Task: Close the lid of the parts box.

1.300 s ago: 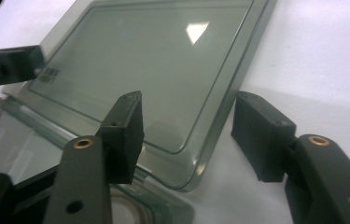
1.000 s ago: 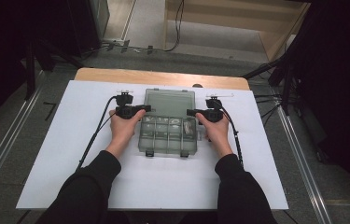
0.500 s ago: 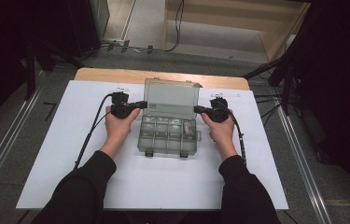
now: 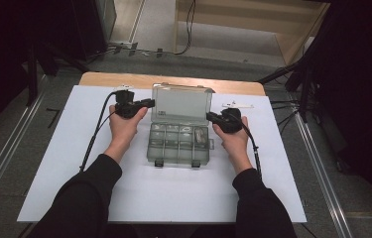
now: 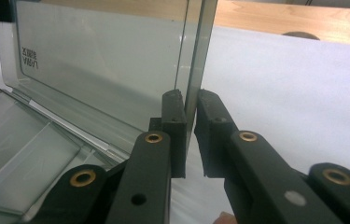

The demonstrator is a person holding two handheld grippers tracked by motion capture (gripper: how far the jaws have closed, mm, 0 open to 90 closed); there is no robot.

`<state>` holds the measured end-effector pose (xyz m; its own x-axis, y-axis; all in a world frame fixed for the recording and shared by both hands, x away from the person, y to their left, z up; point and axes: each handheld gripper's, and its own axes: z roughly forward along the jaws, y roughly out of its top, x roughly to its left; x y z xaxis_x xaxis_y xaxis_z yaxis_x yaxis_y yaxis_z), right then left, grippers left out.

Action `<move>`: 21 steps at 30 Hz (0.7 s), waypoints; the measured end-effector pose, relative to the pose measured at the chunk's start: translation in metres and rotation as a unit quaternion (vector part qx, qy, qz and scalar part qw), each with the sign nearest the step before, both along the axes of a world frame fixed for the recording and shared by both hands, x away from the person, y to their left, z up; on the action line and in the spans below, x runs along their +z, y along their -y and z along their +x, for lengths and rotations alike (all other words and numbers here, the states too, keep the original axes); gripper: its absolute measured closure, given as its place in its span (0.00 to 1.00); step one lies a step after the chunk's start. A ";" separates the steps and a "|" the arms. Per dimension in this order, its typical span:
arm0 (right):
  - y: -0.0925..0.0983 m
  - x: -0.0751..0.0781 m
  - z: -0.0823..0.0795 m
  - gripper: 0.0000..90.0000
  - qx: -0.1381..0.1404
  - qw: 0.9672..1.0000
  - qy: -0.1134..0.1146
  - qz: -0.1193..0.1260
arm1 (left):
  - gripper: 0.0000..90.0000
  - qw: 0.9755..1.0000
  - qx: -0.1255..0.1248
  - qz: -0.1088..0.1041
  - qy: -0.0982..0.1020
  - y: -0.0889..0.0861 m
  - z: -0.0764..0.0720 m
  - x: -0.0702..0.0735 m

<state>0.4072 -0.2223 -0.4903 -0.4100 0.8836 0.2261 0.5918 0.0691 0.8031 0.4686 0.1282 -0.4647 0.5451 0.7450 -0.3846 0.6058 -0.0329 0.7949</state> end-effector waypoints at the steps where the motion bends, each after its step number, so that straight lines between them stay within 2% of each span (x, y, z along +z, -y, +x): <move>1: 0.000 0.000 -0.001 0.90 0.001 1.000 0.003 -0.001 | 0.81 1.000 -0.002 -0.002 0.002 0.000 0.001 0.001; 3: -0.001 -0.001 -0.002 0.90 0.000 1.000 0.009 -0.002 | 0.86 1.000 -0.010 -0.008 0.006 0.001 0.001 0.003; 4: -0.001 -0.001 -0.002 0.90 -0.001 1.000 0.011 -0.002 | 0.90 1.000 -0.011 -0.002 0.011 0.002 0.000 0.004; 7: 0.000 -0.001 -0.002 0.90 0.000 1.000 0.010 -0.002 | 0.92 0.999 -0.015 0.012 0.027 0.004 -0.003 0.004; 11: 0.003 0.001 0.001 0.86 0.006 1.000 -0.007 0.013 | 0.93 0.999 -0.017 0.019 0.038 0.004 -0.005 0.005; 14: 0.007 0.010 0.005 0.76 0.009 0.999 -0.012 0.032 | 0.93 0.998 -0.015 0.022 0.049 0.005 -0.008 0.004; 19: 0.012 0.031 0.013 0.75 -0.010 0.999 -0.007 0.050 | 0.93 0.997 -0.009 0.024 0.067 0.006 -0.013 0.003; 21: 0.012 0.036 0.017 0.77 -0.017 0.999 -0.007 0.043 | 0.93 0.997 -0.010 0.024 0.075 0.007 -0.014 0.003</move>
